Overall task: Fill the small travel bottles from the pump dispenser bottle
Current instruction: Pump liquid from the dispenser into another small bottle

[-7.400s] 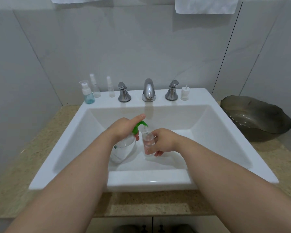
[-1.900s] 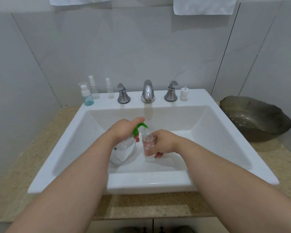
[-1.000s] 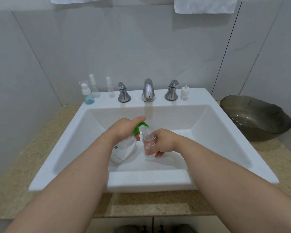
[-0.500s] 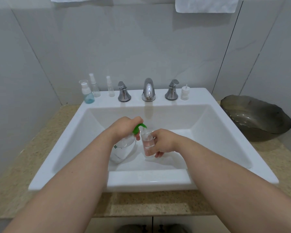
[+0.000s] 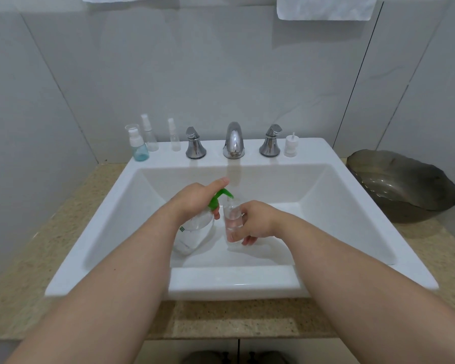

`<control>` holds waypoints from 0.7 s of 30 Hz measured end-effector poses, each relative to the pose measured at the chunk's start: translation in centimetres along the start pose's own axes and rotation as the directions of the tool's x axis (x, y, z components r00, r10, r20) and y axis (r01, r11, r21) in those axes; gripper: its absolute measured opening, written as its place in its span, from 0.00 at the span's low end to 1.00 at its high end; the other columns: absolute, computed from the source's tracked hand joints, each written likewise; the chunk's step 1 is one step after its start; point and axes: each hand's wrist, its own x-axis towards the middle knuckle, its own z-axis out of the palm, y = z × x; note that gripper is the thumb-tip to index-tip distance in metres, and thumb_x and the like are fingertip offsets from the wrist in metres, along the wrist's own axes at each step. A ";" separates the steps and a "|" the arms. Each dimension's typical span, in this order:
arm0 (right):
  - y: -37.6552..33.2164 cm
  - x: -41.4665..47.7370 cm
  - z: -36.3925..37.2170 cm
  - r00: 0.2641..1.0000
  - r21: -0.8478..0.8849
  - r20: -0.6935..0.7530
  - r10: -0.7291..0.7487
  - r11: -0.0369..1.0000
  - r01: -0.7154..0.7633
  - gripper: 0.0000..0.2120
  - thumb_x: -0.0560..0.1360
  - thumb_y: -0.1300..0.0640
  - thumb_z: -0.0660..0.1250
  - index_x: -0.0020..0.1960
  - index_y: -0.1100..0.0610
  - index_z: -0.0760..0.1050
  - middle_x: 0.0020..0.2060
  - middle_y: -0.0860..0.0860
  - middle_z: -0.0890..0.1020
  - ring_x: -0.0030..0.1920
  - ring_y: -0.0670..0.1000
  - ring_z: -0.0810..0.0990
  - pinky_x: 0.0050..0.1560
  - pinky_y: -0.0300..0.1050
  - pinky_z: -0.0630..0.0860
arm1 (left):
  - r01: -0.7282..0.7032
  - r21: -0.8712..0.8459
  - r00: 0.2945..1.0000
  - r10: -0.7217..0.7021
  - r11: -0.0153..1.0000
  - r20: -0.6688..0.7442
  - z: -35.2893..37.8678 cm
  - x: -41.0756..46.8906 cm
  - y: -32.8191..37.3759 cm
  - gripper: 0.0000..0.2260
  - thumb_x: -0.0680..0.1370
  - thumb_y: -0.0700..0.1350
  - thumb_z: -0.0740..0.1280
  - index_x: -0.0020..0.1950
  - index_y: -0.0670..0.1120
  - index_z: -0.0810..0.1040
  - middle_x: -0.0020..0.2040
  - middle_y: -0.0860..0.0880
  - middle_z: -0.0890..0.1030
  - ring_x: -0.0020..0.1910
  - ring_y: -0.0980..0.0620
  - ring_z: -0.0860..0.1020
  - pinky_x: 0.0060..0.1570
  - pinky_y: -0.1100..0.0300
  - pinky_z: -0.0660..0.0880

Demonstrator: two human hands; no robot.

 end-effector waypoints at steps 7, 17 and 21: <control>0.0 -0.2 -0.1 1.000 0.006 -0.002 -0.001 1.000 0.001 0.28 0.68 0.55 0.82 0.65 0.57 0.77 0.56 0.54 0.83 0.41 0.55 0.88 0.52 0.54 0.85 | 0.013 0.014 1.000 -0.013 1.000 0.005 0.0 0.0 -0.1 0.33 0.74 0.73 0.60 0.30 0.46 0.83 0.41 0.46 0.87 0.35 0.49 0.72 0.48 0.52 0.71; 0.1 -0.2 0.0 1.000 0.016 -0.012 -0.017 1.000 0.017 0.24 0.68 0.56 0.82 0.60 0.57 0.78 0.54 0.54 0.83 0.40 0.55 0.88 0.52 0.54 0.85 | 0.008 0.011 1.000 -0.008 1.000 0.000 0.0 -0.1 0.1 0.29 0.76 0.67 0.59 0.28 0.46 0.82 0.39 0.46 0.87 0.34 0.49 0.71 0.45 0.52 0.70; 0.1 -0.2 0.1 1.000 -0.003 0.005 -0.015 1.000 0.015 0.22 0.68 0.57 0.82 0.59 0.56 0.79 0.53 0.54 0.84 0.39 0.54 0.87 0.52 0.54 0.85 | -0.001 0.001 1.000 0.001 1.000 0.015 -0.1 -0.1 0.1 0.26 0.76 0.62 0.60 0.30 0.44 0.82 0.39 0.45 0.87 0.34 0.48 0.69 0.42 0.53 0.68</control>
